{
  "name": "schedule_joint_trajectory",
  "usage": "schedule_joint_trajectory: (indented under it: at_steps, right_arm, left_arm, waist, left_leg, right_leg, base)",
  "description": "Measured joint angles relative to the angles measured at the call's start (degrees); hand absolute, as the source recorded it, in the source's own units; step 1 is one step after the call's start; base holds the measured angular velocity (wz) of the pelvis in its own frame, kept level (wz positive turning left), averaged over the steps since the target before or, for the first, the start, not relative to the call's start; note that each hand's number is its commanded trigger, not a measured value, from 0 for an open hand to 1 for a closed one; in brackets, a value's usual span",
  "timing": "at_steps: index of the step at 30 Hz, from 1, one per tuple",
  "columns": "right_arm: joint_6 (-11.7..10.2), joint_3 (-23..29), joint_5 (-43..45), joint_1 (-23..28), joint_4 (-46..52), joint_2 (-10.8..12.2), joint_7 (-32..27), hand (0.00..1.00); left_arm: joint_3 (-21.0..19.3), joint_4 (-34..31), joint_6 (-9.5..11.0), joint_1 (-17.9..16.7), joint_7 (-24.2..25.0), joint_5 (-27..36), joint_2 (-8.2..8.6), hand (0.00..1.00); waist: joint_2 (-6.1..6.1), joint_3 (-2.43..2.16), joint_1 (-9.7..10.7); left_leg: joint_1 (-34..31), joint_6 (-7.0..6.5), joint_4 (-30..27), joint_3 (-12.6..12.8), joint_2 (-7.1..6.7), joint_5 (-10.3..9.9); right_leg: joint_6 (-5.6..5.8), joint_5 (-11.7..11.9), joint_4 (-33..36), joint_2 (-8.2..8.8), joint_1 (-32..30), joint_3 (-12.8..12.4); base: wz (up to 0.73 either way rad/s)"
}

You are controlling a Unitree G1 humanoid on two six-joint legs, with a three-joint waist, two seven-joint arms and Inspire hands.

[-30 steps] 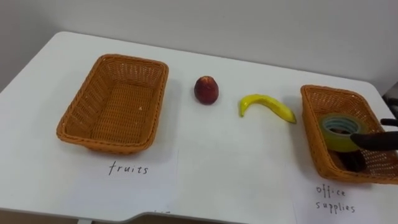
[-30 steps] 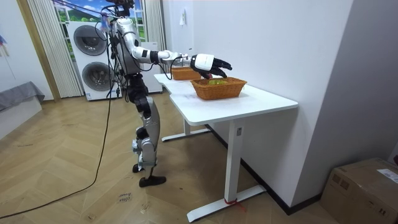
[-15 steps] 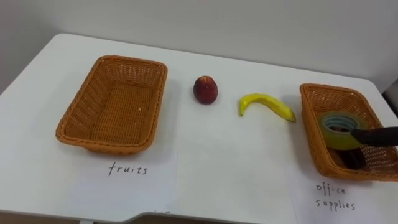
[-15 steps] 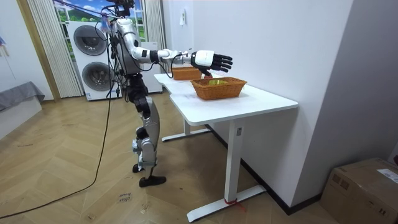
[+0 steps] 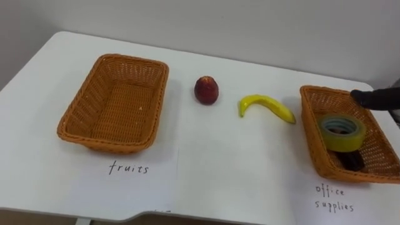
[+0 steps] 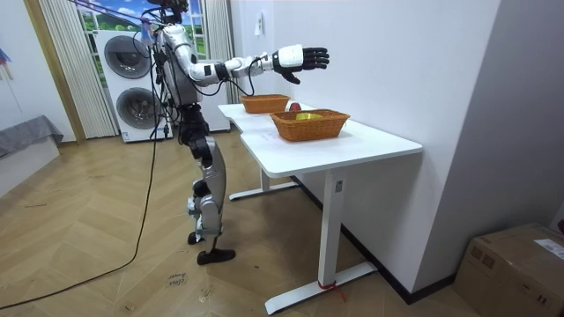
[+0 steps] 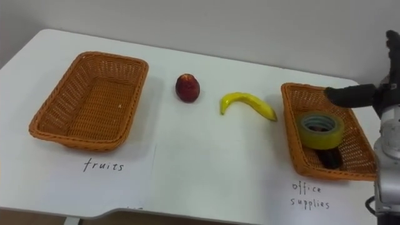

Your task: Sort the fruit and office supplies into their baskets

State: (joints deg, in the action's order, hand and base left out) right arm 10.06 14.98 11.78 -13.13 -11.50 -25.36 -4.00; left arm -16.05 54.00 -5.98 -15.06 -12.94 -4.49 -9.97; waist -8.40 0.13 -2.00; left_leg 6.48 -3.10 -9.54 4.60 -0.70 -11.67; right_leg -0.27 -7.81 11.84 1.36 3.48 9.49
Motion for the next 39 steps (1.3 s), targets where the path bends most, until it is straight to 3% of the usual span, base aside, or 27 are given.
schedule_joint_trajectory:
  at_steps: [6,13,15,20,24,28,29,31,33,39]
  right_arm:
    - [0.0,-3.1,-0.3,-3.9,1.2,-0.1,0.5,0.00]
    - [-0.2,-7.5,-3.9,-5.0,1.0,-1.0,1.5,0.00]
    - [-0.2,-9.4,-7.6,-6.0,-0.2,-1.3,2.3,0.00]
    - [-0.2,-13.7,-5.7,-11.3,-9.9,-2.3,3.1,0.00]
    - [-0.7,-17.3,-2.9,-13.8,-16.2,-2.4,2.8,0.00]
    - [-0.7,-18.8,-0.2,-14.0,-17.9,-2.5,2.8,0.00]
    - [-0.8,-19.0,-0.2,-14.5,-18.9,-2.5,2.8,0.00]
    - [-0.8,-19.9,-0.2,-14.7,-19.8,-3.0,2.8,0.00]
    - [-0.8,-20.6,-0.2,-14.7,-20.5,-3.7,2.9,0.00]
    - [-0.7,-21.2,-0.2,-15.9,-24.2,-4.6,2.9,0.00]
  left_arm:
    - [1.7,1.4,0.1,-1.0,0.2,-0.1,-0.01,0.00]
    - [1.7,3.4,-0.8,-2.3,0.1,-0.2,-0.81,0.00]
    - [1.8,3.4,-1.1,-2.4,-0.2,-0.2,-1.40,0.00]
    - [3.0,2.3,-1.1,-0.7,-0.3,-0.1,-2.21,0.00]
    - [5.2,2.2,-1.1,2.1,0.1,0.0,-3.29,0.00]
    - [6.6,2.2,-1.1,4.3,0.7,-0.1,-3.31,0.00]
    - [7.1,2.3,-1.1,4.7,1.0,-0.1,-3.31,0.00]
    - [7.4,2.3,-1.1,5.4,1.2,-0.1,-3.32,0.00]
    - [7.4,3.0,-1.0,6.5,1.3,0.1,-3.45,0.00]
    - [8.1,3.7,-1.1,6.7,1.2,0.6,-4.05,0.00]
  waist:
    - [-0.52,-0.32,-1.5]
    - [-1.04,-0.26,-3.4]
    - [-1.36,-0.30,-4.0]
    - [-1.83,-0.39,-4.7]
    - [-2.82,-0.30,-5.6]
    - [-3.14,-0.16,-6.5]
    - [-2.99,0.15,-6.7]
    - [-2.95,0.31,-7.4]
    - [-2.93,0.91,-7.9]
    - [-3.38,0.81,-7.9]
  left_leg:
    - [0.0,-0.05,0.0,-0.5,0.02,0.0]
    - [-0.9,-0.06,-0.2,-1.6,-0.04,0.0]
    - [-2.3,0.01,-0.7,-1.9,-0.03,0.0]
    - [-6.7,0.02,-2.5,-2.9,-0.02,0.2]
    - [-10.1,0.11,-3.8,-3.6,-0.03,0.5]
    - [-12.4,0.10,-4.5,-3.8,0.00,0.6]
    - [-12.6,0.09,-4.5,-3.8,-0.01,0.5]
    - [-13.1,0.08,-4.5,-3.7,0.00,0.6]
    - [-13.3,0.08,-4.3,-3.7,0.03,0.6]
    - [-14.5,0.09,-4.2,-3.6,0.05,0.6]
  right_leg:
    - [0.01,0.0,-0.3,0.06,0.3,0.8]
    - [0.02,0.0,-0.5,0.18,0.1,2.3]
    - [-0.08,0.1,-1.0,0.17,-0.5,2.7]
    - [-0.33,0.9,-1.2,0.42,-3.4,4.5]
    - [-0.58,1.3,-1.2,0.42,-5.9,5.3]
    - [-0.67,1.7,-1.2,0.41,-7.8,5.6]
    - [-0.64,1.8,-1.2,0.42,-7.9,5.6]
    - [-0.64,1.8,-1.2,0.43,-8.6,5.4]
    - [-0.64,1.8,-1.3,0.39,-8.8,5.4]
    - [-0.64,1.8,-1.3,0.36,-10.2,5.5]
  base:
    - [0.05]
    - [0.09]
    - [0.08]
    - [0.15]
    - [0.12]
    - [0.02]
    - [-0.03]
    - [-0.04]
    - [0.00]
    - [-0.01]
